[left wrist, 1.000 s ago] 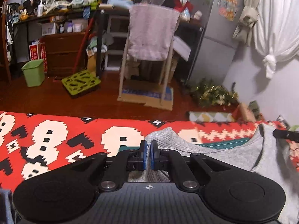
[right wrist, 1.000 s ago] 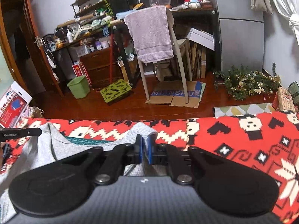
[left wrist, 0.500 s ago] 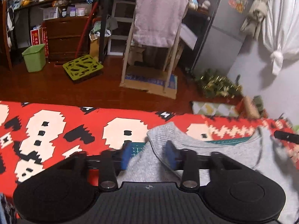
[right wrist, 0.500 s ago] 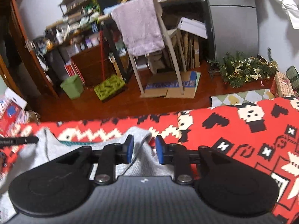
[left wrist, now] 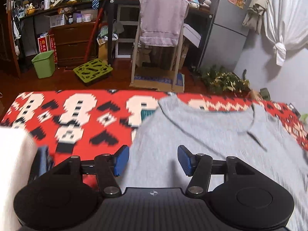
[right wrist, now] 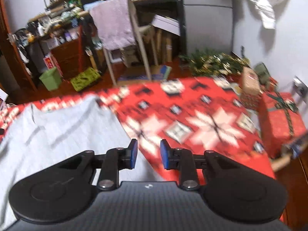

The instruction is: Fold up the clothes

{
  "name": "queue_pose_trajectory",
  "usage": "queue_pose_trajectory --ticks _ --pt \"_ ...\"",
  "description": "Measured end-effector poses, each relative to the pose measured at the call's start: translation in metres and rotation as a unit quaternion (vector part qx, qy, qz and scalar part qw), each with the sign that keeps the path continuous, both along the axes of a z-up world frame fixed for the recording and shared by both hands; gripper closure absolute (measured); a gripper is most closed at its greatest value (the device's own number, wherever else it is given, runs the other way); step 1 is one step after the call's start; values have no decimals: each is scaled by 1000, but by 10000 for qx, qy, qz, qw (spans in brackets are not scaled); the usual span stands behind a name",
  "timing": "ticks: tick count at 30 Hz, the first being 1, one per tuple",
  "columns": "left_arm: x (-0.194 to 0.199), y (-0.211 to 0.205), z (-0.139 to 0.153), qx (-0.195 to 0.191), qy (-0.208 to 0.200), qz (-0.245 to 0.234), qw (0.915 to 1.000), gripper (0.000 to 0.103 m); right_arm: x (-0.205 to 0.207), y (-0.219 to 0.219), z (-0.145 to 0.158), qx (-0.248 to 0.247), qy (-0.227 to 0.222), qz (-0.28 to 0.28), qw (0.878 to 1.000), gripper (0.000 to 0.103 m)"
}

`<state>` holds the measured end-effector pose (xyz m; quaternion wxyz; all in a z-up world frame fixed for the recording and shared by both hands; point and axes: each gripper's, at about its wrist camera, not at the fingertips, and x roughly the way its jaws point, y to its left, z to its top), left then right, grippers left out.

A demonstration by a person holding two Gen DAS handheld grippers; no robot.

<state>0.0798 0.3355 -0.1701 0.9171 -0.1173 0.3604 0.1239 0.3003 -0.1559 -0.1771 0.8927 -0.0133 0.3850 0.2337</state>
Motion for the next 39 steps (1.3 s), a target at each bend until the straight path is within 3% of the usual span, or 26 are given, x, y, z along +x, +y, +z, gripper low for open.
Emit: queue_pose_trajectory --ticks 10,11,12,15,21,26,29,32,39 --pt "-63 -26 -2 -202 -142 82 9997 48 -30 -22 -25 -354 -27 -17 9994 75" --pt "-66 -27 -4 -205 -130 98 9997 48 -30 -22 -25 -355 -43 -31 9994 77" --pt "-68 -29 -5 -208 -118 115 9996 49 -29 -22 -25 -350 -35 -25 9994 96" --pt "-75 -30 -7 -209 -84 178 9996 51 -27 -20 -21 -494 -101 23 9987 101" --pt "-82 -28 -2 -57 -80 284 9995 53 -5 -35 -9 -697 -342 -309 9965 102" --pt "-83 -24 -1 46 -63 278 9996 53 9 -34 -16 -806 -112 -231 9964 101" --pt "-85 -20 -2 3 -95 297 9995 53 10 -36 -10 -678 -104 -290 9972 86" --pt "-84 -14 -1 -42 -135 307 9994 53 16 -33 9 -550 -383 -341 9972 85" --pt "-71 1 -3 -115 -187 391 9990 53 62 33 24 23 -395 213 9990 84"
